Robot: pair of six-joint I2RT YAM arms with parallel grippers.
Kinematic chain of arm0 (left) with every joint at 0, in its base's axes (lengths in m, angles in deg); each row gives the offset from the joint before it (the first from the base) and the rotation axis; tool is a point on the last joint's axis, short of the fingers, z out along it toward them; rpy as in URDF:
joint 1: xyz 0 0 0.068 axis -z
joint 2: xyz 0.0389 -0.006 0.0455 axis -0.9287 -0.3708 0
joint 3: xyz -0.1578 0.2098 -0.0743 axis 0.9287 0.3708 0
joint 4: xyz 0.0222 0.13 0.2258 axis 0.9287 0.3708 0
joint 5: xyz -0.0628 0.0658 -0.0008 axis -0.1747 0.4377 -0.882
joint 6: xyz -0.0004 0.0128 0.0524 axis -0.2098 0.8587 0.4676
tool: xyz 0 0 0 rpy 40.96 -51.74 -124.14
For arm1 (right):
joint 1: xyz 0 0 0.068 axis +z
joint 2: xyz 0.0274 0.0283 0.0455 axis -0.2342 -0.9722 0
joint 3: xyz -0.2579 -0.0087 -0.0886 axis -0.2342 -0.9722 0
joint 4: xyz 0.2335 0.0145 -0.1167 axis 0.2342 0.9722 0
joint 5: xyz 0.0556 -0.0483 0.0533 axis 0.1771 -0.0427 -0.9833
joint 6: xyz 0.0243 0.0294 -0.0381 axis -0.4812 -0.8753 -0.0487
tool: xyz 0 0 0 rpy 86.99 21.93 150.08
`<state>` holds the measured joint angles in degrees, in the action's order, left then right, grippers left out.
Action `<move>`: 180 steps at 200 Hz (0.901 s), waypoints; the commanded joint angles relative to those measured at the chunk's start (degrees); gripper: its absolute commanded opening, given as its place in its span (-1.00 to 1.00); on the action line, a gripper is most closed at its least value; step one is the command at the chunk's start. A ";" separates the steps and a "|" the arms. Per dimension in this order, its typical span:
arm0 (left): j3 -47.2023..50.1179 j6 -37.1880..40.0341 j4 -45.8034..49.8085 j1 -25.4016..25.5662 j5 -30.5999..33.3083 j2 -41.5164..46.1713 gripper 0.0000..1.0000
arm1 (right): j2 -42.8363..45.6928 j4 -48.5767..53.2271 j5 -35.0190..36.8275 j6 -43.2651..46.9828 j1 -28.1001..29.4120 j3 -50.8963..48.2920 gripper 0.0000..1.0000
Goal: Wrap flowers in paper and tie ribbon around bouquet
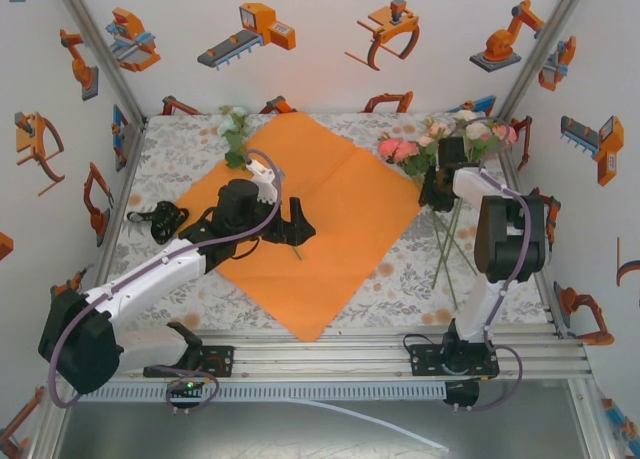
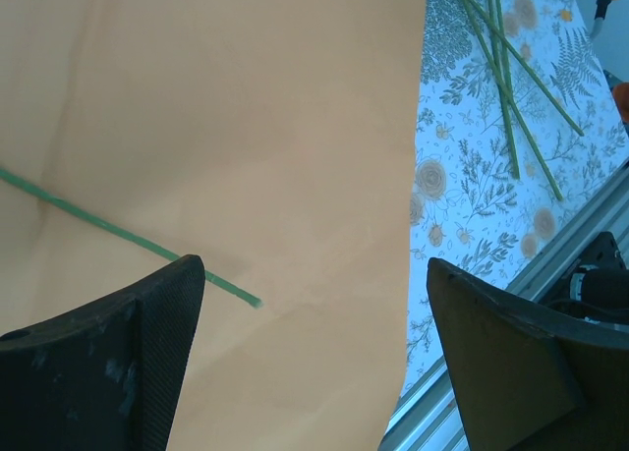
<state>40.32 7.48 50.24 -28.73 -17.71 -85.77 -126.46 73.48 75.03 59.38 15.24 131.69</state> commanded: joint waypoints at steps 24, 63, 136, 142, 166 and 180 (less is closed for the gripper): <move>-1.53 0.23 0.17 0.10 0.79 0.17 0.73 | 2.97 2.06 0.77 0.71 0.33 -3.32 -0.34; -0.97 -0.08 0.20 0.05 1.21 0.50 0.73 | 4.24 4.39 1.04 0.94 0.43 -3.18 -0.28; -0.26 -0.59 -1.05 0.06 1.12 -0.09 0.73 | 13.96 2.02 4.68 -0.60 0.52 -12.35 -0.04; -0.25 -0.55 -1.02 0.04 1.10 -0.08 0.73 | 13.59 1.27 3.83 -0.80 0.51 -13.18 -0.06; -0.52 -0.35 -0.43 0.09 1.07 -0.08 0.73 | 11.22 0.96 2.88 -1.32 0.55 -13.41 -0.20; -0.52 -0.27 -0.46 0.05 1.26 0.27 0.73 | 10.47 0.55 2.64 -1.08 0.50 -13.22 -0.37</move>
<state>40.32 7.44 50.19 -28.73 -16.92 -85.77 -114.68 74.92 77.63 59.12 15.52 118.55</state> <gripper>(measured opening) 0.866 0.377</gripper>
